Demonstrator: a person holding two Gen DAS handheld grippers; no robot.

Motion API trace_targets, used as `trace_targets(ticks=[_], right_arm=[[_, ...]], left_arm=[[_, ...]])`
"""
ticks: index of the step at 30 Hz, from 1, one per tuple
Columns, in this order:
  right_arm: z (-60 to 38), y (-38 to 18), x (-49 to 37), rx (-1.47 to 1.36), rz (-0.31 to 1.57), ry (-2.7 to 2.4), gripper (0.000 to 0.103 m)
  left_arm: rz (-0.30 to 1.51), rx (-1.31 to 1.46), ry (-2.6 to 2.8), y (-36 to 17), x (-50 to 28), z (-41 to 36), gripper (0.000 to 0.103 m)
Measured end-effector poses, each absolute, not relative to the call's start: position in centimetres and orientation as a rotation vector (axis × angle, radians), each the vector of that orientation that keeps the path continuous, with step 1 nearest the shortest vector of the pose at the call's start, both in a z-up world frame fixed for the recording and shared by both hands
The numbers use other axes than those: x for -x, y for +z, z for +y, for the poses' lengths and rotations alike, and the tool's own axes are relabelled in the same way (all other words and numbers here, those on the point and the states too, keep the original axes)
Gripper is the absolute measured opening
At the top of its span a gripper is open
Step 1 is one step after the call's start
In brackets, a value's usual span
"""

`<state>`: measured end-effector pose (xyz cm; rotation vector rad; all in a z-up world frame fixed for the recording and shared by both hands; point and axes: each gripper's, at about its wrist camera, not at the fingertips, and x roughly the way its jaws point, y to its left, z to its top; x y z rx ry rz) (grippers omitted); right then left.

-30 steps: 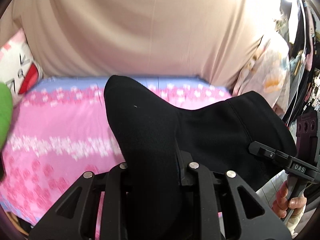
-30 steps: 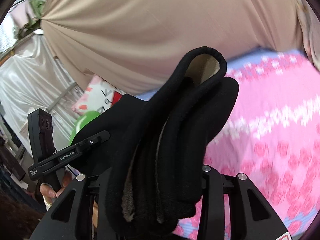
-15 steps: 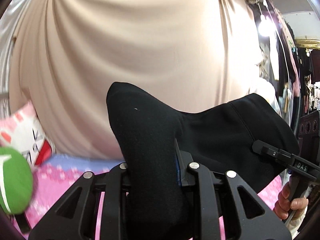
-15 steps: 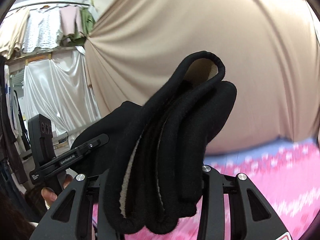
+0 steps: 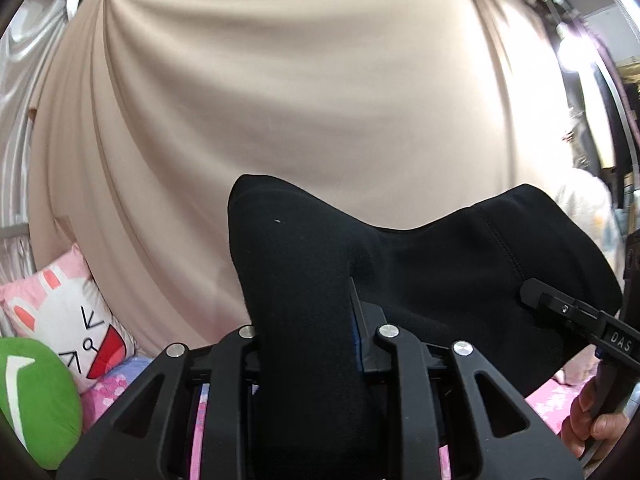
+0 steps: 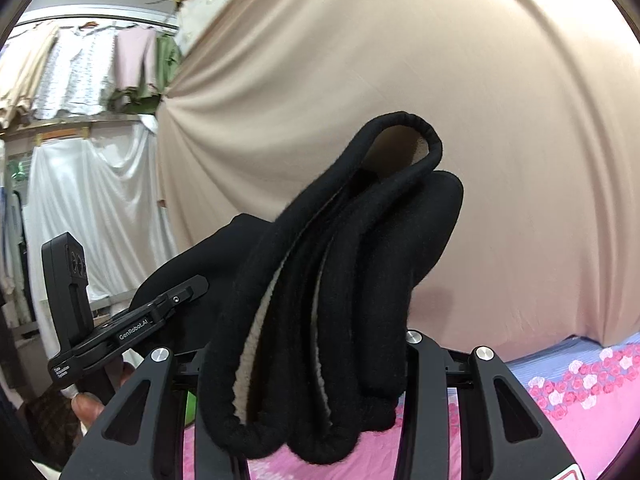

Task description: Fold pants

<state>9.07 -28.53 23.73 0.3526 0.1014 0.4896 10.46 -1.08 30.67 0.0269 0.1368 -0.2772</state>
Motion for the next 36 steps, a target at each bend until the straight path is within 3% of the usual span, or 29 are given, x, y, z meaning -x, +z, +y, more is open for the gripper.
trace_targets(ticks=[16,36], right_arm=[[-30.8,9.0,-27.0,-0.484,0.393,0.383,0.037],[-31.3,-5.0,-35.5,-0.550,0.650,0.304,0.037]], left_arm=[[0.451,-0.086,-0.199,15.7,-28.6,-5.8,0.022],[0.692,-0.111,-0.192,2.9,-37.2,-7.3,0.022]])
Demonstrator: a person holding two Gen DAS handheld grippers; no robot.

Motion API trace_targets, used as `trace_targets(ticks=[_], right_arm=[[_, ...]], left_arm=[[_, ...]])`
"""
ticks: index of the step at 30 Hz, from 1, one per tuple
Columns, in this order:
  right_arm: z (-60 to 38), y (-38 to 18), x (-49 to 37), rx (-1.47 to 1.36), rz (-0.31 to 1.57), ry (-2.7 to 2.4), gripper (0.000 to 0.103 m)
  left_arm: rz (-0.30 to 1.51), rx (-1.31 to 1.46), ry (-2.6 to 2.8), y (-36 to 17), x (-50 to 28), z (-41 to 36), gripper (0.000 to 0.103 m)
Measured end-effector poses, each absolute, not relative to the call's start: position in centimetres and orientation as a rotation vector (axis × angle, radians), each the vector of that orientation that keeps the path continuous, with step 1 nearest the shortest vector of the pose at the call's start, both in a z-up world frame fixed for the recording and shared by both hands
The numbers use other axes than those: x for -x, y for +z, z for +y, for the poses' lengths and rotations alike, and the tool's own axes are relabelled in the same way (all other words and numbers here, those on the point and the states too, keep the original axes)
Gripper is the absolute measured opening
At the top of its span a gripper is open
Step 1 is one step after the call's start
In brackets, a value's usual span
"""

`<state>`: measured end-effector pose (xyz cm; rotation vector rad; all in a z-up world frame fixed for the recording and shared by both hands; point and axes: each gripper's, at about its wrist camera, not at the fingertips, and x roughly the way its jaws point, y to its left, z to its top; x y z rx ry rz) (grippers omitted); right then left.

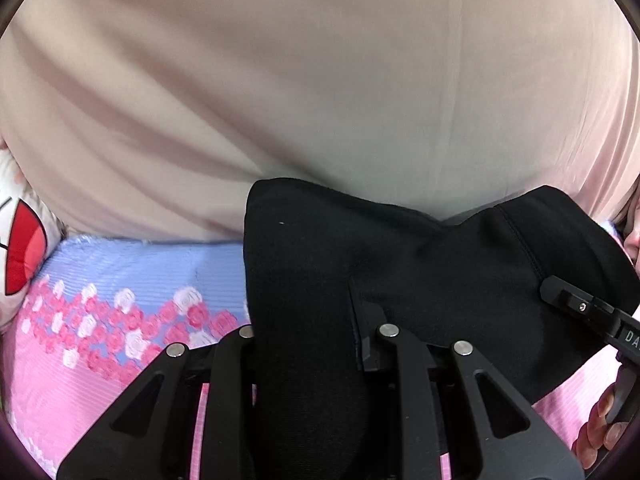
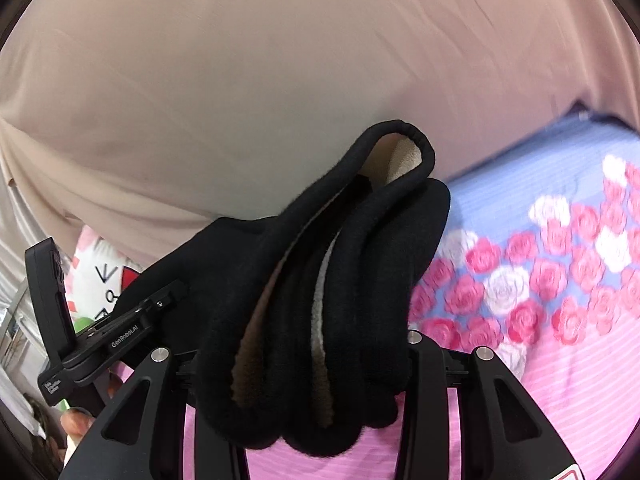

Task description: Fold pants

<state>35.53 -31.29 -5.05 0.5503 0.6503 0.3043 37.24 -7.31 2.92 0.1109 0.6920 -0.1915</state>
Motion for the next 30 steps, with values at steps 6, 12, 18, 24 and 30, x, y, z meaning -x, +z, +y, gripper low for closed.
trace_targets(ticks=[6,12,18,24,30], right_arm=[[-30.8,-7.3,-36.1,-0.539,0.705,0.283,0.038],[-30.7,-8.7,-36.9,-0.571,0.833,0.237,0.064],[-34.8,-7.1,-32.7,-0.632,0.806,0.094,0.076],[-29.8,0.3,-31.3,-0.403,0.685,0.171,0.015],[-28.5,-3.0,-39.8,-0.344,0.781,0.142,0.011]], left_arm=[[0.731,-0.108,-0.179,0.0,-37.7,-6.9,0.024],[0.795,-0.075,-0.173,-3.0,-38.7,-4.8,0.048],[0.776,0.024,-0.155,-0.5,-36.4,1.4,0.063],[0.640,0.200,-0.187,6.2,-34.5,3.2,0.082],[0.754,0.105,-0.186,2.4,-40.2,-2.8,0.087]])
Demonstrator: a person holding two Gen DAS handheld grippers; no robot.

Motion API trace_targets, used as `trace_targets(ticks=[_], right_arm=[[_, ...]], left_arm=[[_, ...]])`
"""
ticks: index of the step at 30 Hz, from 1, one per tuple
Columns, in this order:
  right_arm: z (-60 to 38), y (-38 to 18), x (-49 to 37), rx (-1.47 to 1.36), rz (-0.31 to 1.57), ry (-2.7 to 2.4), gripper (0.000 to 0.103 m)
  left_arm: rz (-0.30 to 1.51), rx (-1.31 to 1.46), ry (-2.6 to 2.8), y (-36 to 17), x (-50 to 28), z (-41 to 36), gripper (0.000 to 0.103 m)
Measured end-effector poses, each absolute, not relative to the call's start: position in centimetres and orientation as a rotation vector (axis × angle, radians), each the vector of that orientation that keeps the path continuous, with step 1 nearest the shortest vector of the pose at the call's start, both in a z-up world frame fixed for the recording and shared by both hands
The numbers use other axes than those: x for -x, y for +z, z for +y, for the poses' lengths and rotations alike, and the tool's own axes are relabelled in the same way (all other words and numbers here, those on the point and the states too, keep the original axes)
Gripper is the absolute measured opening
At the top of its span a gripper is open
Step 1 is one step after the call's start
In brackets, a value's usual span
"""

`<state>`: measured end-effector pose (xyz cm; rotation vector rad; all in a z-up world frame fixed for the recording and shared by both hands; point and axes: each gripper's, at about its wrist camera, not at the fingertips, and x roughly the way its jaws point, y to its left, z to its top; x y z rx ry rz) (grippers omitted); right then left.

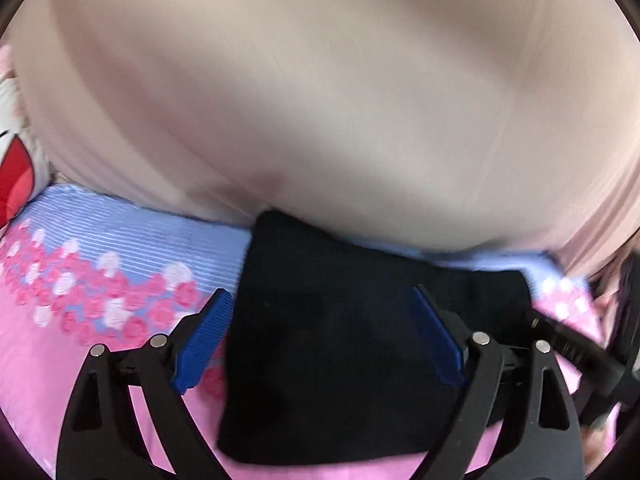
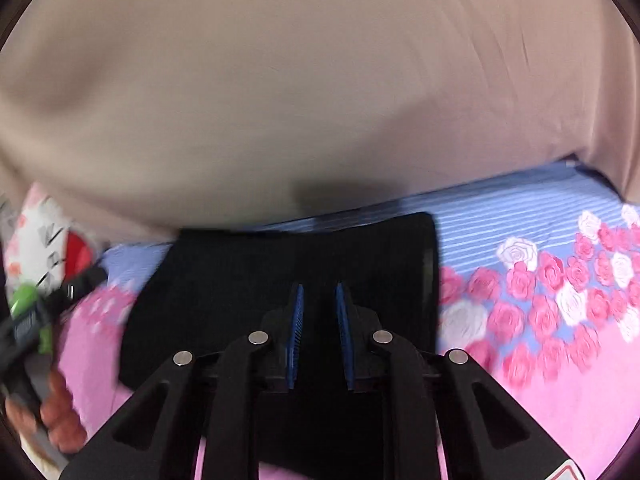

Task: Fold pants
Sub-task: 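Lower the trousers onto the bed and open both grippers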

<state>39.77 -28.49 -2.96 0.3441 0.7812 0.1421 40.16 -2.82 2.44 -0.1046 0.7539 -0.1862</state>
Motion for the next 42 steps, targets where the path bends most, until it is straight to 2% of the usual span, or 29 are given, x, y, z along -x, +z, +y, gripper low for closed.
trace_targets(ticks=[1,2,5,7,9,10,14,15,16,19,22,23,24,25,26,29,31,32,33,34,35,36,37,42], right_arm=[[-29.9,-4.2,-40.9,-0.371,0.793,0.094,0.009],[-30.7,-5.0,-41.5,-0.388,0.801,0.075,0.000],[-33.2,-7.3,-42.0,-0.456,0.796,0.096,0.000],[-33.1,-6.6,-41.4,-0.457,0.809,0.097,0.000],[-32.3,-4.1,-39.0,-0.428,0.765,0.110,0.009],[-32.0,-3.4,-38.1,-0.428,0.749,0.125,0.010],[-29.8,-2.6,-34.0,-0.353,0.766,0.177,0.008],[-29.4,-3.9,-33.9,-0.296,0.802,0.145,0.000],[-29.7,-4.8,-34.2,-0.287,0.817,0.131,0.000],[-31.4,-4.9,-33.7,-0.420,0.811,0.132,0.000],[-31.1,-2.6,-31.0,-0.403,0.774,0.136,0.010],[-31.4,-2.5,-30.0,-0.412,0.781,0.139,0.023],[-31.7,-2.8,-29.4,-0.424,0.787,0.137,0.050],[-32.0,-3.2,-29.2,-0.444,0.796,0.130,0.062],[-33.2,-3.8,-28.9,-0.479,0.814,0.127,0.066],[-34.2,-6.4,-30.1,-0.634,0.865,0.199,0.066],[-34.1,-7.8,-30.7,-0.674,0.895,0.215,0.066],[-33.8,-8.3,-31.0,-0.683,0.908,0.230,0.060],[-33.3,-8.7,-31.3,-0.694,0.913,0.244,0.045],[-32.9,-9.0,-31.5,-0.698,0.917,0.247,0.042],[-32.6,-8.7,-31.5,-0.688,0.907,0.252,0.029],[-32.5,-8.1,-31.3,-0.693,0.900,0.271,0.022],[-32.5,-7.3,-30.8,-0.699,0.885,0.290,0.021],[-32.9,-4.7,-26.0,-0.693,0.856,0.317,0.018]], left_arm=[[0.785,0.084,-0.145,0.8,-41.6,-3.2,0.087],[0.816,0.078,-0.112,-0.7,-42.7,-3.2,0.087],[0.918,0.136,-0.106,-5.2,-45.5,-1.8,0.088],[0.932,0.250,-0.147,-5.5,-45.7,-0.1,0.089],[0.932,0.274,-0.155,-4.7,-45.1,0.8,0.085],[0.905,0.253,-0.143,-3.8,-44.3,1.1,0.085],[0.819,0.131,-0.128,-2.3,-40.5,1.8,0.086],[0.828,0.109,-0.120,-3.0,-40.1,1.8,0.086],[0.853,0.081,-0.110,-3.9,-40.3,1.6,0.088],[0.856,0.121,-0.102,-4.5,-40.0,2.2,0.086],[0.830,0.103,-0.140,-2.2,-37.4,3.0,0.086],[0.818,0.091,-0.150,-1.5,-36.4,2.9,0.088],[0.809,0.091,-0.163,-1.4,-35.5,3.2,0.094],[0.819,0.109,-0.174,-1.7,-35.1,3.6,0.095],[0.850,0.134,-0.187,-2.2,-35.0,3.9,0.095],[0.989,0.282,-0.247,-5.3,-36.8,4.6,0.095],[1.009,0.338,-0.269,-6.4,-37.6,4.4,0.090],[0.994,0.344,-0.265,-6.5,-37.9,4.3,0.088],[0.993,0.362,-0.288,-6.5,-38.0,4.2,0.059],[1.027,0.412,-0.354,-6.3,-38.0,4.0,0.041],[1.027,0.425,-0.343,-5.8,-37.7,4.0,0.033],[1.014,0.405,-0.343,-4.9,-37.2,3.9,0.023],[0.994,0.369,-0.347,-3.7,-36.4,3.6,0.020],[1.040,0.355,-0.399,-2.5,-32.8,4.0,0.019]])
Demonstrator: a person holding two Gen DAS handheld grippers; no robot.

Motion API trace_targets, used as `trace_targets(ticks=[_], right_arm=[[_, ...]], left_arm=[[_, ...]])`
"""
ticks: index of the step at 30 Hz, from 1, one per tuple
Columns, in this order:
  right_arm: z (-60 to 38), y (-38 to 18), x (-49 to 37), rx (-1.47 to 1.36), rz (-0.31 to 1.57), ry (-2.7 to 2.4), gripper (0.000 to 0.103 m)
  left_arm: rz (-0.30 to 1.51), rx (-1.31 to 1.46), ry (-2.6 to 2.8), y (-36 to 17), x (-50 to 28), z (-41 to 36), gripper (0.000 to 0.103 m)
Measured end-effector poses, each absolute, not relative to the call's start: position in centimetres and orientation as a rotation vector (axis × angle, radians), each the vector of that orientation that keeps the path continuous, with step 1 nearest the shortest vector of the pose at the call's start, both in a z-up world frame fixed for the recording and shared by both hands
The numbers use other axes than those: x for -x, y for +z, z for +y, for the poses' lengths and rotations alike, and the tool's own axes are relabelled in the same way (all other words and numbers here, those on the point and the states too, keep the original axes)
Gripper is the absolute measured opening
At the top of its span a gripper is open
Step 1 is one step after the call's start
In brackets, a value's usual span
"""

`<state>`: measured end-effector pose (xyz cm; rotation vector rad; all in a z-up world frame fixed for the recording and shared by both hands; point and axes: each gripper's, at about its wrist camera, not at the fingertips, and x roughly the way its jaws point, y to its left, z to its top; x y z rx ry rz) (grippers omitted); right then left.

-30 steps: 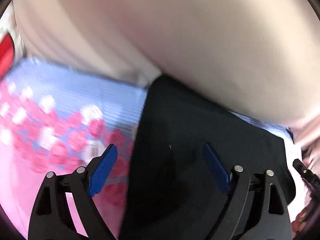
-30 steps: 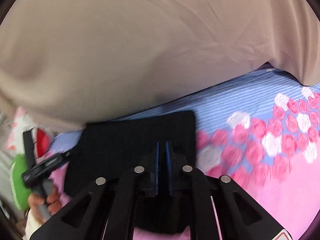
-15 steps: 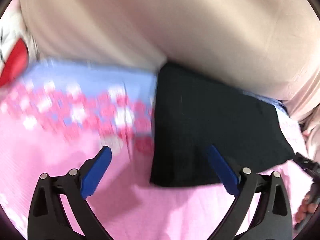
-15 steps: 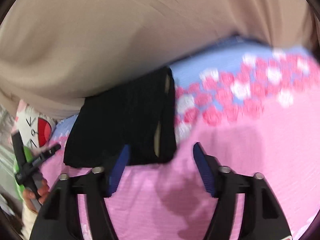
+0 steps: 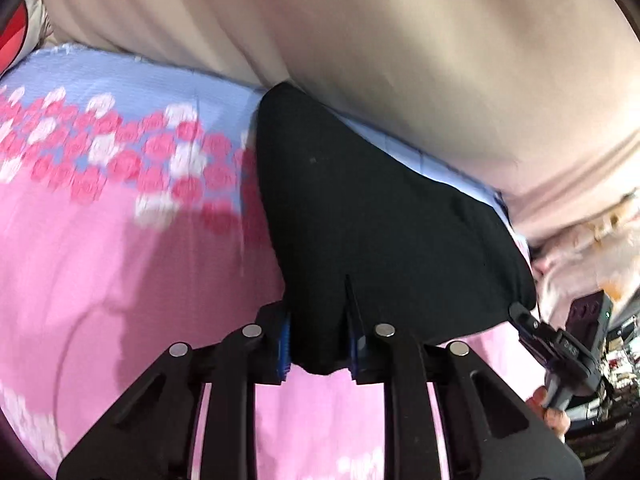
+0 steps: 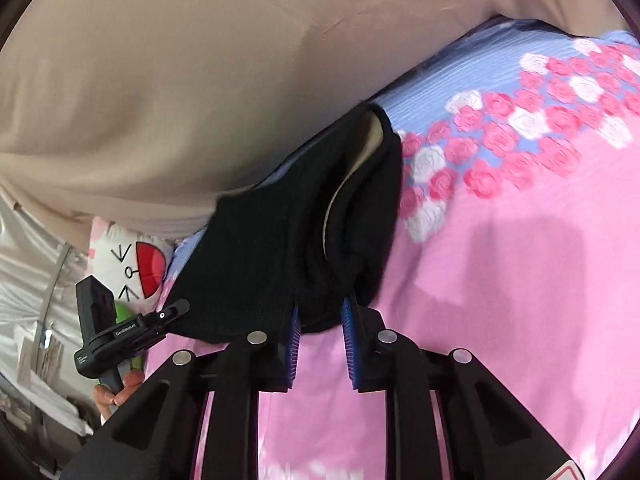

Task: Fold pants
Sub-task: 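Lower the trousers onto the bed and open both grippers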

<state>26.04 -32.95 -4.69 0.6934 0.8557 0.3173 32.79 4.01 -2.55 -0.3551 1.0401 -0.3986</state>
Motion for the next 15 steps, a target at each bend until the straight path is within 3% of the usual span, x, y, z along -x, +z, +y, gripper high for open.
trace_targets(ticks=[2,3,5,11,15], right_arm=[[-32.8,-5.8,-24.8,-0.670,0.878,0.288,0.019],[-32.8,-6.9,-24.8,-0.660,0.906,0.269,0.028],[-32.9,-8.9,-25.4,-0.679,0.939,0.238,0.035],[-32.8,-1.8,-22.1,-0.549,0.739,0.198,0.035],[-30.7,-4.2,-25.5,-0.417,0.841,0.136,0.032]], left_arm=[[1.064,0.321,-0.386,-3.6,-31.9,3.5,0.021],[1.070,0.312,-0.364,-4.5,-32.1,3.4,0.023],[1.072,0.322,-0.323,-5.5,-32.8,3.9,0.035],[0.981,0.228,-0.243,-2.8,-31.2,4.9,0.037],[1.007,0.204,-0.217,-4.8,-33.2,4.5,0.038]])
